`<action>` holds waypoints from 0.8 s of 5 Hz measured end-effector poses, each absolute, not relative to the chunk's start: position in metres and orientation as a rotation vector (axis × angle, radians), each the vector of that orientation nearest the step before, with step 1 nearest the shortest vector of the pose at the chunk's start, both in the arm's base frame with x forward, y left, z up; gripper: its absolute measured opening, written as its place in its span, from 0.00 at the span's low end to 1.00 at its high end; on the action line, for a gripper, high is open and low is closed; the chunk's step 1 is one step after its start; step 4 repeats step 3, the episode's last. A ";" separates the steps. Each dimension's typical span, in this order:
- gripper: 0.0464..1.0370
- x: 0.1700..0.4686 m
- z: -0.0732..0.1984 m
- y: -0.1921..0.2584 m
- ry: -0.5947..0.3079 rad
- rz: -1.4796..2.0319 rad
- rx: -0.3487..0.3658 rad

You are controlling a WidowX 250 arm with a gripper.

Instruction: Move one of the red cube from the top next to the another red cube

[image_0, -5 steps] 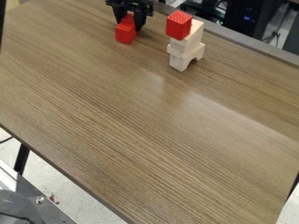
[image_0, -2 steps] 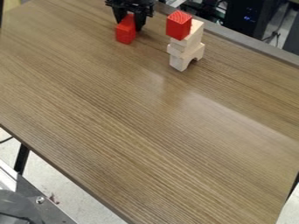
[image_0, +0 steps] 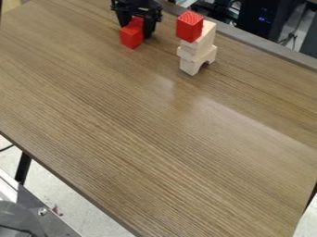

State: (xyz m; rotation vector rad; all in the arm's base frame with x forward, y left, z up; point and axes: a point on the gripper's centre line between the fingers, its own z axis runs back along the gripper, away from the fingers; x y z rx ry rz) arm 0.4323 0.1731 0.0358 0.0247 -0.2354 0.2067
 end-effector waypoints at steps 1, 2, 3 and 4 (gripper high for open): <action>0.97 0.430 0.035 0.178 -0.221 0.200 0.061; 0.96 0.428 0.048 0.180 -0.243 0.201 0.083; 0.96 0.426 0.084 0.179 -0.318 0.209 0.100; 0.96 0.426 0.084 0.179 -0.318 0.209 0.100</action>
